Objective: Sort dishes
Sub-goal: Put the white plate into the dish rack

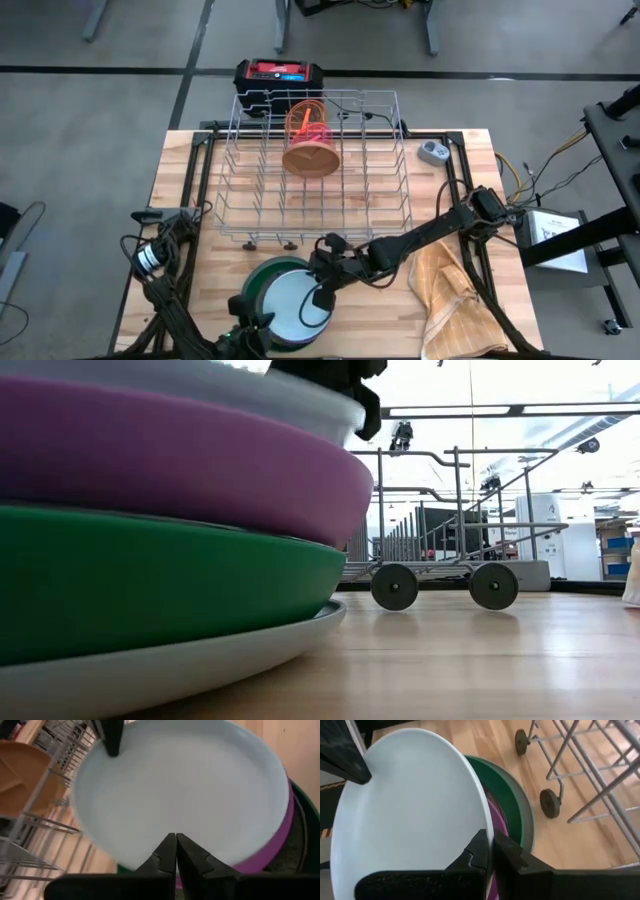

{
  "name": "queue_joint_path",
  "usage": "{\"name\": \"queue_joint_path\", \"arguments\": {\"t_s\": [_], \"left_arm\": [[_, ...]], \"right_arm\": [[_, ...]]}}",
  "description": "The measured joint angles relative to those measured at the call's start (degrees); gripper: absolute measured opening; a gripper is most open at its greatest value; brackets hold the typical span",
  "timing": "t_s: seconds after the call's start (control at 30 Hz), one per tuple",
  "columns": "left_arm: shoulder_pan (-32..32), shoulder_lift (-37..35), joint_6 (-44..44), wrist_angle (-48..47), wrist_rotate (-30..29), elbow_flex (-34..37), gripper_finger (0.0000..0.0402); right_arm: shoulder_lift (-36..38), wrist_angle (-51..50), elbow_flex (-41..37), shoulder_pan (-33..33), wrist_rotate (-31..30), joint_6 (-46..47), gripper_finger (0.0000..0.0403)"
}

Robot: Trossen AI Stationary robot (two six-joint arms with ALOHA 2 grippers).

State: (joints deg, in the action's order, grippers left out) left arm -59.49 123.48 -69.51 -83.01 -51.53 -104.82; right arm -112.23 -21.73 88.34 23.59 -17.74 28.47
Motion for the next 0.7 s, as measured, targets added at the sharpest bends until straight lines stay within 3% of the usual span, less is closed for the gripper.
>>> {"name": "queue_joint_path", "arguments": {"t_s": [0.2, 0.33, 0.43, 0.53, 0.7], "left_arm": [[-1.8, -0.1, 1.6, -7.1, -0.5, -6.5, 0.0], [-3.3, -0.4, 10.7, -7.1, -5.2, -11.9, 0.0], [-4.2, -0.5, 17.0, -7.0, -9.6, -14.9, 0.0], [-4.7, -0.5, 21.7, -7.0, -13.4, -15.9, 0.0], [-4.7, -0.7, 26.3, -7.0, -15.4, -14.5, 0.0]], "right_arm": [[3.8, -9.4, 1.2, 0.9, -4.6, -0.3, 0.0002], [8.1, -13.7, 1.3, 2.1, -7.7, -0.7, 0.0002], [11.9, -15.6, 1.3, 3.6, -13.5, -3.2, 0.0002], [15.5, -15.9, 1.2, 5.5, -27.1, -8.3, 0.0002], [19.0, -15.4, 1.0, 7.5, -58.3, -18.1, 0.0002]]}}
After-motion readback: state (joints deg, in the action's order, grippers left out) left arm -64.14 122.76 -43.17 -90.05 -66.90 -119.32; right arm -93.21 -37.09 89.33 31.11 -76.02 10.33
